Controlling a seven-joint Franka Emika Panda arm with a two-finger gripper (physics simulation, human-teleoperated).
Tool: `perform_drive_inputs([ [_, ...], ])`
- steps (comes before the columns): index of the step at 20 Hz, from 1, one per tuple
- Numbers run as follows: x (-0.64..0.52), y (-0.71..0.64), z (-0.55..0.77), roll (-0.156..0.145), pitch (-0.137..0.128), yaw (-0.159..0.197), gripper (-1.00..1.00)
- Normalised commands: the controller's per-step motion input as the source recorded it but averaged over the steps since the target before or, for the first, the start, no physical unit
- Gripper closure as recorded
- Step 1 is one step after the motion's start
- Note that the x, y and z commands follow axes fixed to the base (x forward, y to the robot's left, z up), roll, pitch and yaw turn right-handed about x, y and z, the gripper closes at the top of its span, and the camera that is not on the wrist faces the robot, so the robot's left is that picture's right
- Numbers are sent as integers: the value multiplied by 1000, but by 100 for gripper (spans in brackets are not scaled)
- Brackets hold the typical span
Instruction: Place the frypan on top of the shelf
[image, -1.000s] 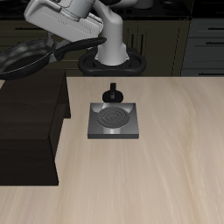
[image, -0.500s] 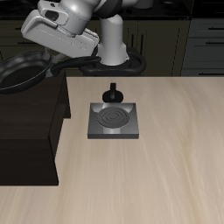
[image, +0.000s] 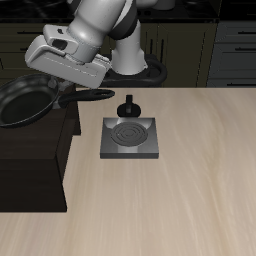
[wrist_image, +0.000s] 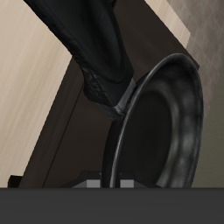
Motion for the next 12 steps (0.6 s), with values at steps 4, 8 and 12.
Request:
perform_drive_inputs([
  [4, 84, -158, -408, -45, 94, 15, 100],
  [8, 66, -113, -380, -35, 57, 22, 100],
  [12, 4, -28, -307, 20, 41, -21, 100],
])
